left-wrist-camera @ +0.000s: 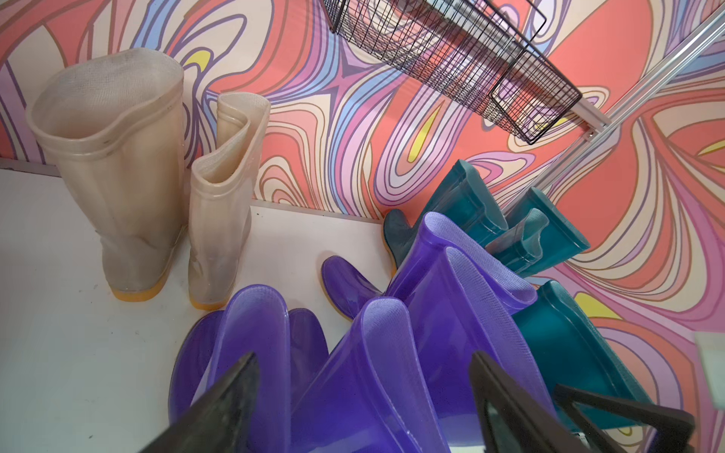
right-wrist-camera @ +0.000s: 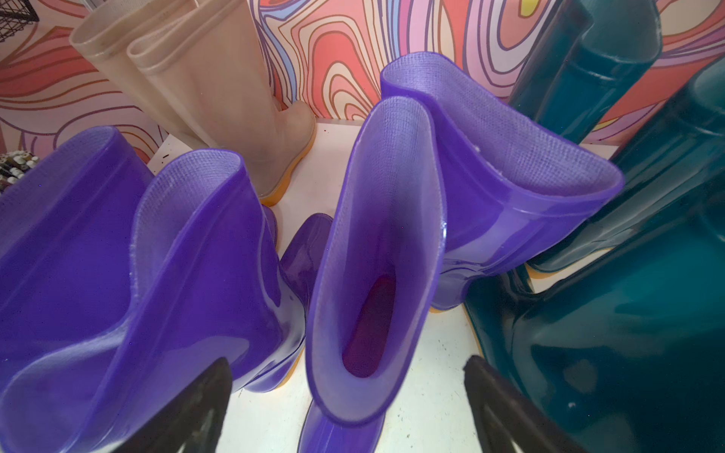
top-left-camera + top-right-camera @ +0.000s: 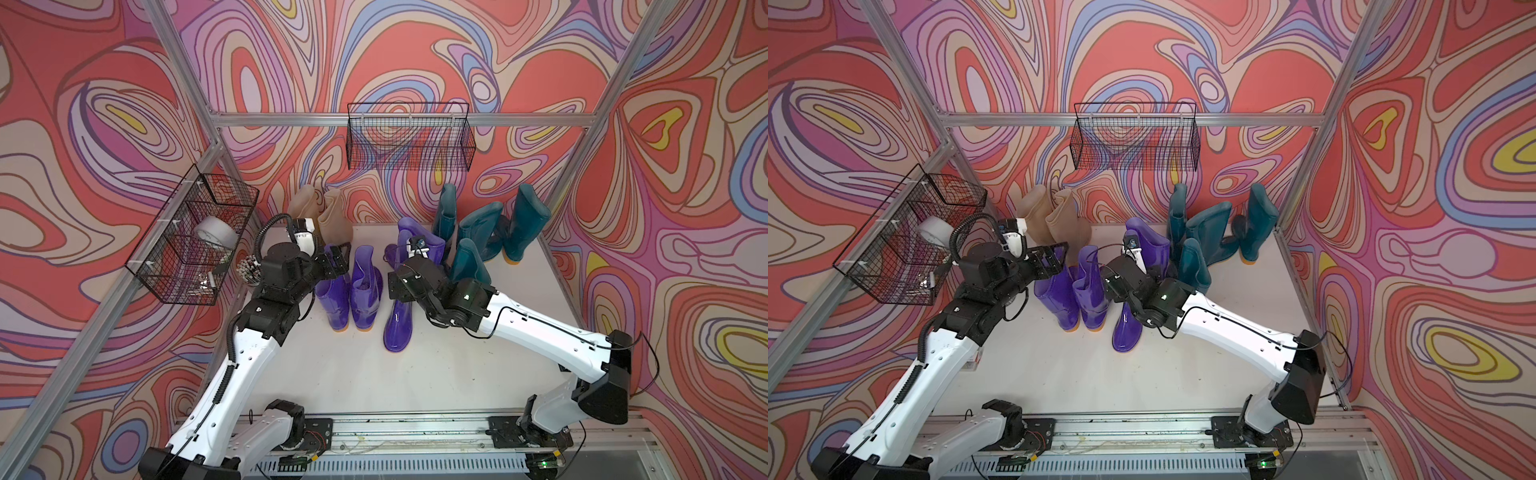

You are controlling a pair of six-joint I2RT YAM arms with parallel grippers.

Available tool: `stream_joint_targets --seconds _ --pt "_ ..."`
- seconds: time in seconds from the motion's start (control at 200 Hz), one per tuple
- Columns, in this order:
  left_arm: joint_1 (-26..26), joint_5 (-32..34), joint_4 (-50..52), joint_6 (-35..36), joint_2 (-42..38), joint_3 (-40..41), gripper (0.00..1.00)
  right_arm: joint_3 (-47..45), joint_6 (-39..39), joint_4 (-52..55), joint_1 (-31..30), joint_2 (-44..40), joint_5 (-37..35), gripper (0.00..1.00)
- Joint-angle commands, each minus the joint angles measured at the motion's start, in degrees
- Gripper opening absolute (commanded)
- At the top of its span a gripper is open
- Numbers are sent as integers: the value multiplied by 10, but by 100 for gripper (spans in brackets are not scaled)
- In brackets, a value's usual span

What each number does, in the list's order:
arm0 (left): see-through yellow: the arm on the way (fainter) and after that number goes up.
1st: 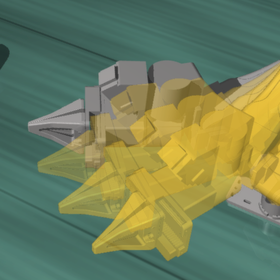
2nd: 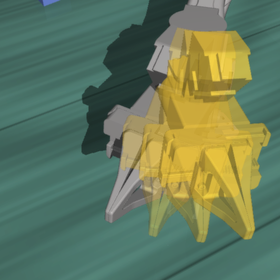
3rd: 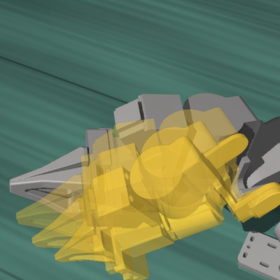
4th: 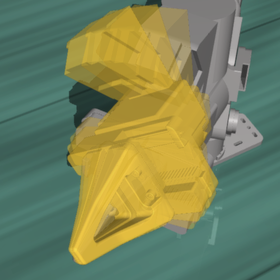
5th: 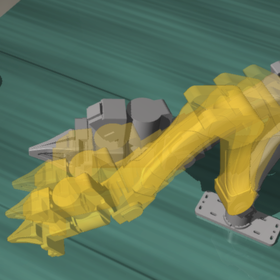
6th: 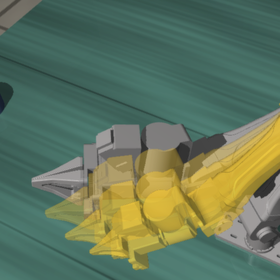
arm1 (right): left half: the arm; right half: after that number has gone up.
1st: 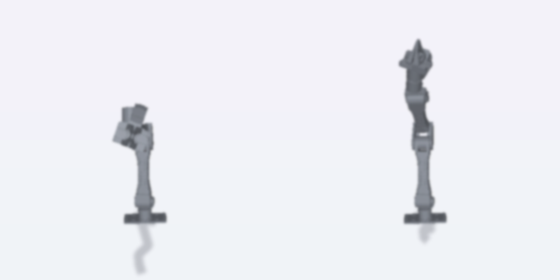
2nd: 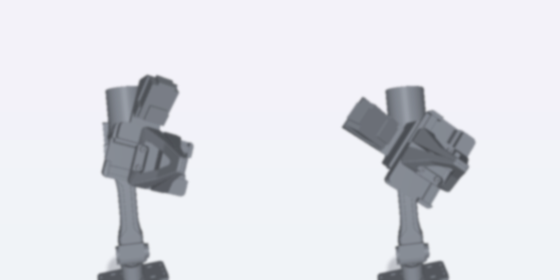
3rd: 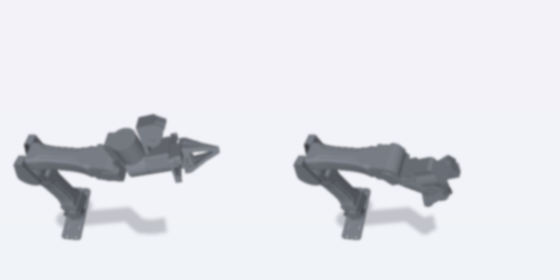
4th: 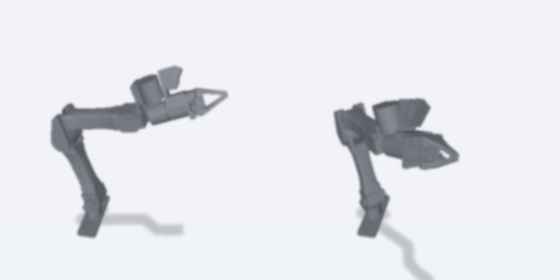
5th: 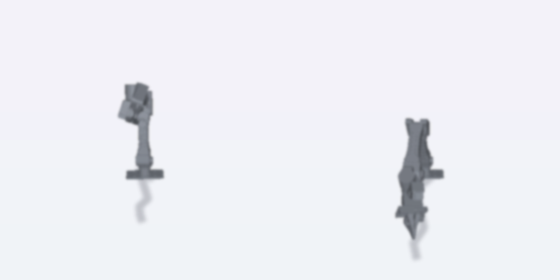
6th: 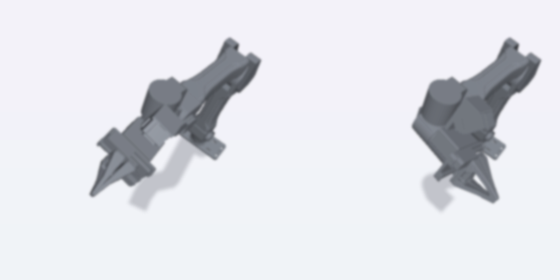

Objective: Match and arrange rain boots in pairs
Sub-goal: Adjust the rain boot at the center of the board.

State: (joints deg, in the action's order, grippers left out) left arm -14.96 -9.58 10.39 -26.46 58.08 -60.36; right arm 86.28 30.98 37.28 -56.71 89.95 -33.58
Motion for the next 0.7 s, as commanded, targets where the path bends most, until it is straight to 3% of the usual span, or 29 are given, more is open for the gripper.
stream_joint_targets --seconds 0.0,0.075,0.23,0.31,0.516,0.691 --pt "0 -4 -27 -10 -16 7 85 3 15 7 1 33 -20 91" --pt "-1 -1 -29 -8 -19 9 85 21 6 12 2 53 -23 81" --pt "0 -3 -29 -6 -20 9 85 35 -8 25 3 60 -42 39" --pt "-1 -8 -32 -6 -21 10 85 22 -12 24 5 44 -51 21" --pt "-1 -58 -48 -3 -11 10 84 -47 -89 -30 8 -36 7 2" --pt "-26 -145 -57 17 6 -3 83 -114 -178 -55 13 -142 137 2"
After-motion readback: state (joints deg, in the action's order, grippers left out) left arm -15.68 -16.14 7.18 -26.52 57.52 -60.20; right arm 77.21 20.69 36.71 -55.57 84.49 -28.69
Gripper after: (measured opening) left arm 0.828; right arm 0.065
